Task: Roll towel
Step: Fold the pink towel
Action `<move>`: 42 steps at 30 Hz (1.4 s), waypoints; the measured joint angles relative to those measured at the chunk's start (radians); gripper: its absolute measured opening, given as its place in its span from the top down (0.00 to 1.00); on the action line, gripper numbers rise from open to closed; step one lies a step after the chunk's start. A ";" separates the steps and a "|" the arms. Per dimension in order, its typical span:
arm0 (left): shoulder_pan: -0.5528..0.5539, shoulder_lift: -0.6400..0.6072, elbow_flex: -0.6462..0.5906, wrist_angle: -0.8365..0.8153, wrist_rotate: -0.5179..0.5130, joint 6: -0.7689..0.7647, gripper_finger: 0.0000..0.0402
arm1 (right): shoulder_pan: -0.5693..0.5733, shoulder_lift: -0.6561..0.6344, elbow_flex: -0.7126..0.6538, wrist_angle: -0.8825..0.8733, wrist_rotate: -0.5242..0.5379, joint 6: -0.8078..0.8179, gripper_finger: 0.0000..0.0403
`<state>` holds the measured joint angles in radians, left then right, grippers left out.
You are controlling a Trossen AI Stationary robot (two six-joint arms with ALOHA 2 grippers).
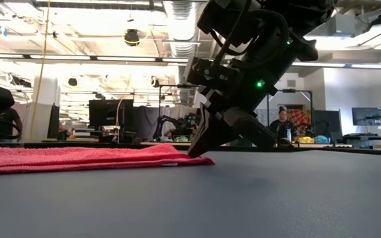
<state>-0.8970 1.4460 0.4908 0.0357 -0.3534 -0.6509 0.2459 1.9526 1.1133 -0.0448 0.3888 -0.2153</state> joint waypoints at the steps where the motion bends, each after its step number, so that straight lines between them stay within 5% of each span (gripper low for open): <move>1: 0.000 0.000 0.000 0.000 0.000 0.000 0.99 | 0.000 0.000 0.000 0.000 0.005 0.000 0.96; 19: 0.000 -0.340 0.000 -0.227 -0.053 -0.025 1.00 | 0.000 -0.003 0.103 -0.080 0.036 -0.026 0.96; 28: -0.028 -0.347 0.000 -0.222 -0.046 -0.035 1.00 | 0.046 -0.005 0.220 -0.353 0.032 0.074 0.96; 42: -0.059 -0.239 0.000 -0.118 -0.065 -0.064 0.99 | 0.062 -0.001 0.221 -0.375 0.029 0.140 0.96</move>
<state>-0.9562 1.2072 0.4904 -0.0820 -0.4188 -0.7151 0.3081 1.9518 1.3342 -0.4194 0.4175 -0.0757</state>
